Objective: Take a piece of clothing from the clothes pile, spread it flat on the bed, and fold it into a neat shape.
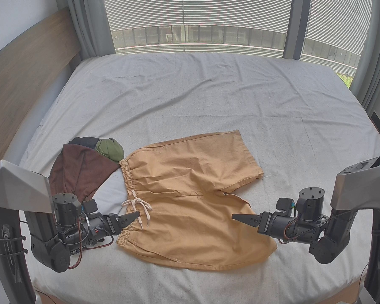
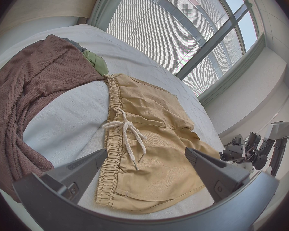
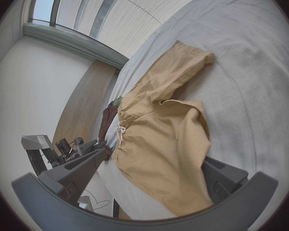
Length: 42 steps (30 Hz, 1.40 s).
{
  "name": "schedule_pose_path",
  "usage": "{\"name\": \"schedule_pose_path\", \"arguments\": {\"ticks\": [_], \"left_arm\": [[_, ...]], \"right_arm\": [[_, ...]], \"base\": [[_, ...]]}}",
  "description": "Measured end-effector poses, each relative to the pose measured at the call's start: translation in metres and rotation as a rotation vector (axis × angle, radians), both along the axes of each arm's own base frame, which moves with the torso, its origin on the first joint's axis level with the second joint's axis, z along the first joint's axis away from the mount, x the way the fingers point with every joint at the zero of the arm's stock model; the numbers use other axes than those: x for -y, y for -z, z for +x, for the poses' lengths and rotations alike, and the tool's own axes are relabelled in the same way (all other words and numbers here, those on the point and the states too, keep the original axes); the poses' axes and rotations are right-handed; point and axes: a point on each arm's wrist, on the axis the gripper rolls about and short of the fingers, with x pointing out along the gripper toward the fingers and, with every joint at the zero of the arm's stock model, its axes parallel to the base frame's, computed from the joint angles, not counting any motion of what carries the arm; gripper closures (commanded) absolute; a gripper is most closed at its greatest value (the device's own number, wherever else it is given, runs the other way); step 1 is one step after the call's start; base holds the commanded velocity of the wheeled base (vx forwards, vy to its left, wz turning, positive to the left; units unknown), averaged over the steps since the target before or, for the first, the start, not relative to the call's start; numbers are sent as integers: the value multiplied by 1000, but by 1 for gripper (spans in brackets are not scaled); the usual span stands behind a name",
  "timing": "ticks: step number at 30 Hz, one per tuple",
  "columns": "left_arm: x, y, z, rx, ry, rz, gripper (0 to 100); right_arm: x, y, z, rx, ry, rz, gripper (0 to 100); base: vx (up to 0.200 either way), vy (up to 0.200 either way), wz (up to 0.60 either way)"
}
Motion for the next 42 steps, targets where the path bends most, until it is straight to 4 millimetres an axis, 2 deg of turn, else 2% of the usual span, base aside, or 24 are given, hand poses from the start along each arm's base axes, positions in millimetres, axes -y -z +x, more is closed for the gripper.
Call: {"name": "schedule_pose_path", "arguments": {"ticks": [9,15,24,34,42], "left_arm": [[0,0,0,-1,0,0,0],[0,0,-1,-5,0,1,0],[0,1,-2,-9,1,1,0],[-1,2,-3,-15,1,2,0],[-1,3,-4,-21,0,3,0]], "right_arm": [[-23,-7,-7,22,-76,10,0],[-34,-4,-9,20,-108,8,0],[-41,8,-16,-13,-140,-16,0],[-57,21,-27,-39,-203,-34,0],[-54,30,-27,-28,-206,-71,0]], "base": [[0,0,0],[0,0,0],[0,0,0],[0,0,0],[0,0,0]]}}
